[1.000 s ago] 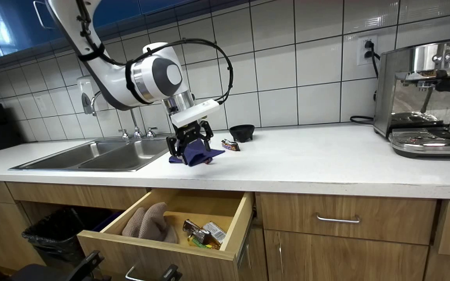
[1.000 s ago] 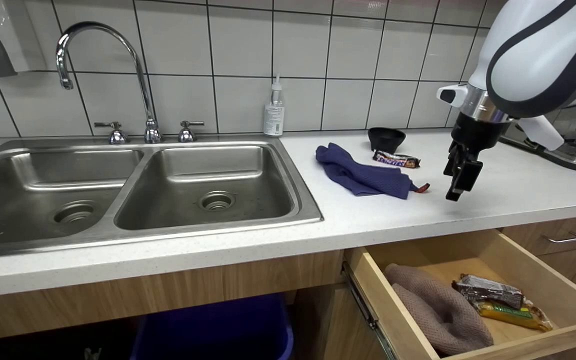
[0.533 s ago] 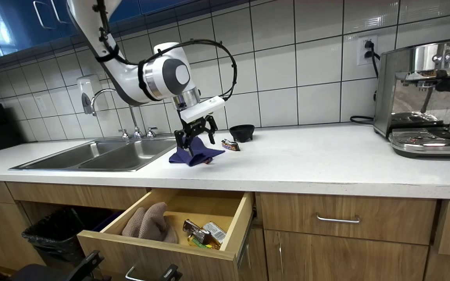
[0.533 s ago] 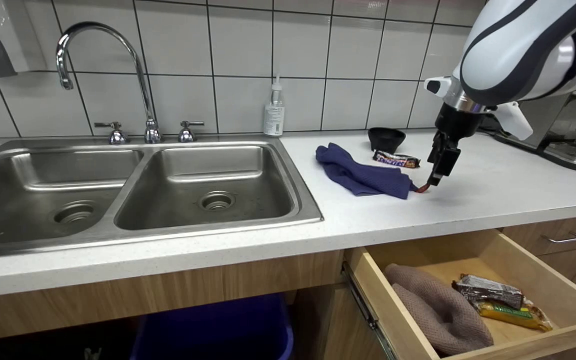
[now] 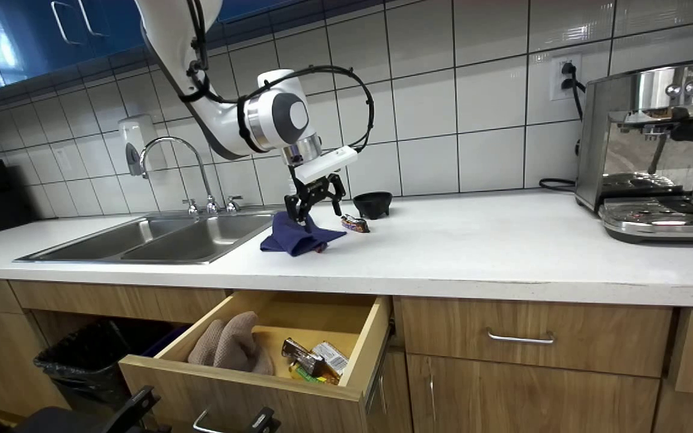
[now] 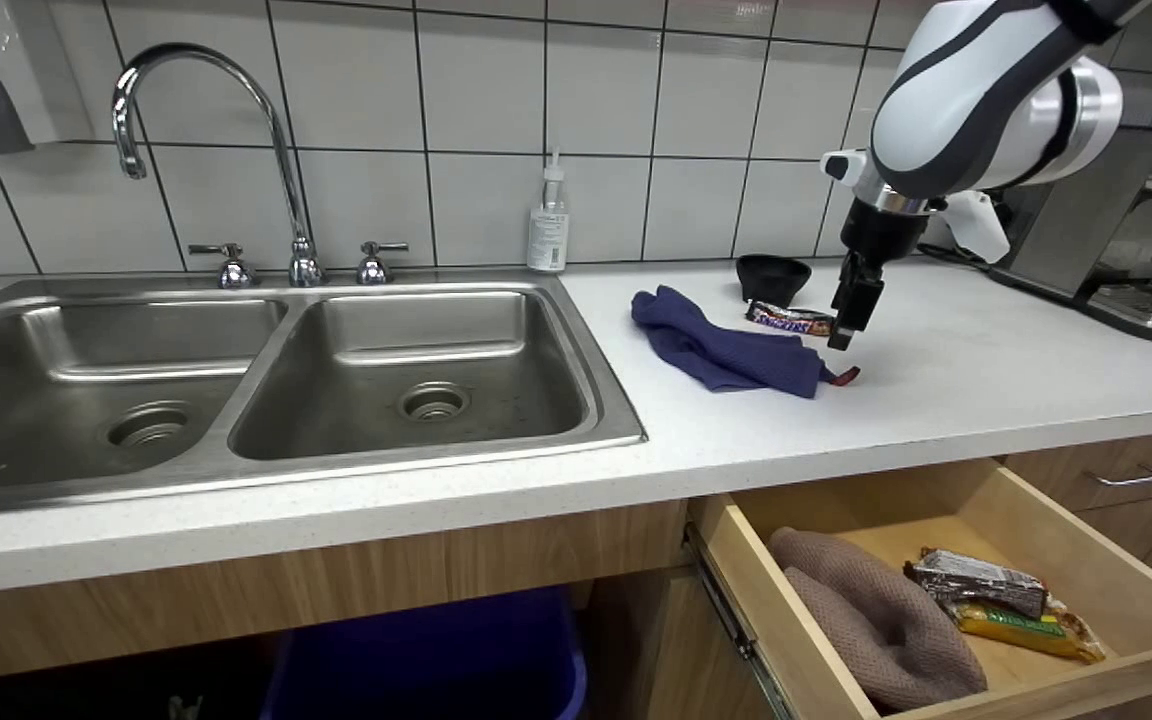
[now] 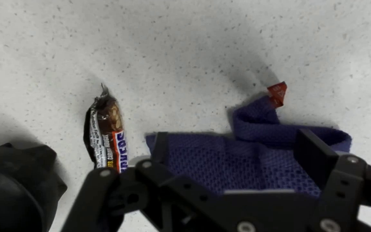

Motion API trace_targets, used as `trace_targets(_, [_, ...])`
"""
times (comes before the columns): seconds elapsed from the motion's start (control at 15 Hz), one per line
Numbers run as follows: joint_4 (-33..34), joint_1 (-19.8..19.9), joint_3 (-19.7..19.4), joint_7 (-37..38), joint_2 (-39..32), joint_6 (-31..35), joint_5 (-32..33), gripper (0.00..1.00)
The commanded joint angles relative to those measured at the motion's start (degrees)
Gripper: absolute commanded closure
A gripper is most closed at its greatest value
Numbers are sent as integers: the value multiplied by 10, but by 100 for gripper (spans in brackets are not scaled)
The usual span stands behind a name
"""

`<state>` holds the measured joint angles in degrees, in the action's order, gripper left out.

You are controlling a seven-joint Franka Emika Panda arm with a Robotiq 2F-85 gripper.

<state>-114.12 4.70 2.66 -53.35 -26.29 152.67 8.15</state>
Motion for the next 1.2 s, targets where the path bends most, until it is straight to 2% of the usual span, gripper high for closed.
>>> trace_targets(0.0, [78, 19, 18, -27, -44, -47, -5, 0])
trace_targets(1.13, [323, 30, 31, -75, -192, -170, -12, 0])
